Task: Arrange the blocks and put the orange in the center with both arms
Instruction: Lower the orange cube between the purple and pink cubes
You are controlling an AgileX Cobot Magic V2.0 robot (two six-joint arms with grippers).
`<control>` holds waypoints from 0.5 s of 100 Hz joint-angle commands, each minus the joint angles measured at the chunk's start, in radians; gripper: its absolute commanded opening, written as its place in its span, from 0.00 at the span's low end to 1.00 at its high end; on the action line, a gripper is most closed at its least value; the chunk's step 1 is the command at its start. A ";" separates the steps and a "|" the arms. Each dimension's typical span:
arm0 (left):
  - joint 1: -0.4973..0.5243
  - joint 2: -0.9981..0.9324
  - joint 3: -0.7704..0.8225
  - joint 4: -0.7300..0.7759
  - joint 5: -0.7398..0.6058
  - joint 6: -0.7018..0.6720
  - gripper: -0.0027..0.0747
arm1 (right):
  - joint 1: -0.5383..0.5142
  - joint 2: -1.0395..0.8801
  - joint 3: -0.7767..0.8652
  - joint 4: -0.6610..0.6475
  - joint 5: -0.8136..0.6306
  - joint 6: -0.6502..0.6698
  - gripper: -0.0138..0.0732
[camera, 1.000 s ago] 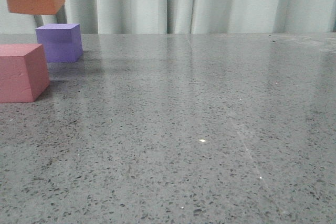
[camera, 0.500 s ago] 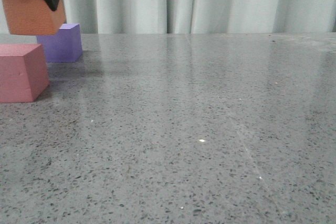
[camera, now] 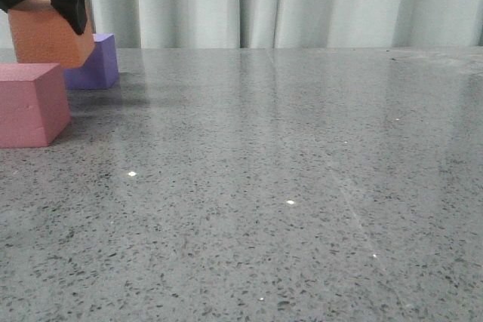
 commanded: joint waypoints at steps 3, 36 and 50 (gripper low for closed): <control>0.003 -0.026 -0.018 0.019 -0.049 -0.010 0.01 | -0.007 -0.021 -0.014 -0.009 -0.084 -0.008 0.08; 0.003 0.043 -0.014 0.007 -0.068 -0.010 0.01 | -0.007 -0.021 -0.014 -0.009 -0.084 -0.008 0.08; 0.003 0.048 0.001 0.007 -0.068 -0.010 0.01 | -0.007 -0.021 -0.014 -0.009 -0.084 -0.008 0.08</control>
